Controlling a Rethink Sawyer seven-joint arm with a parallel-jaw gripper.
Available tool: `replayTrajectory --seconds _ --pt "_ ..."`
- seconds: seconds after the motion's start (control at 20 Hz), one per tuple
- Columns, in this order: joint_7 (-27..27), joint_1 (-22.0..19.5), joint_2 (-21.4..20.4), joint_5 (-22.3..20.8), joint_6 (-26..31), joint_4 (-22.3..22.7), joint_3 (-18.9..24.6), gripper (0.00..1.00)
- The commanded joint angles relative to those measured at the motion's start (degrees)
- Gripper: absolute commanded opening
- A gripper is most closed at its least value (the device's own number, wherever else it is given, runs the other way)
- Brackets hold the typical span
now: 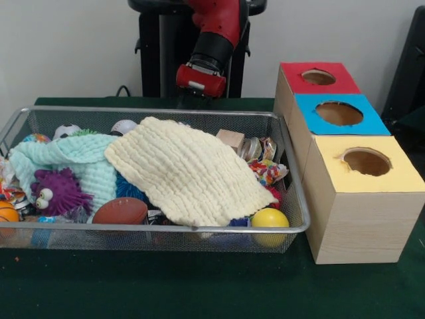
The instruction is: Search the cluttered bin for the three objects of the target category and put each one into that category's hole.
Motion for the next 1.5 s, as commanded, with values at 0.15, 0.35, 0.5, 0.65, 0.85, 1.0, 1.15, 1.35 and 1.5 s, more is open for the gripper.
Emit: replayTrajectory --seconds 0.15,0.35,0.5,0.65,0.85,1.0,1.15,1.35,1.5 --pt "8.6 -9.0 1.6 -13.8 1.3 -4.4 0.5 1.0" --pt "7.1 -12.2 -0.5 -22.0 2.7 -6.2 1.0 1.0" --pt "6.7 -13.9 -1.4 -22.3 1.6 -5.0 1.1 1.0" --pt "5.6 -14.7 -1.4 -21.4 1.4 -4.6 1.7 1.0" --pt "5.3 -14.8 -1.2 -18.1 1.1 -3.2 2.9 1.0" --pt "5.4 -14.3 -1.0 -14.0 1.0 -1.8 3.7 1.0" --pt "4.7 -12.7 -0.7 -10.3 0.4 -0.7 3.7 0.0" --pt "4.4 -11.5 -0.5 -7.5 -0.1 0.1 3.8 0.0" --pt "4.4 -10.6 -0.7 -6.3 0.6 0.6 3.9 0.0"
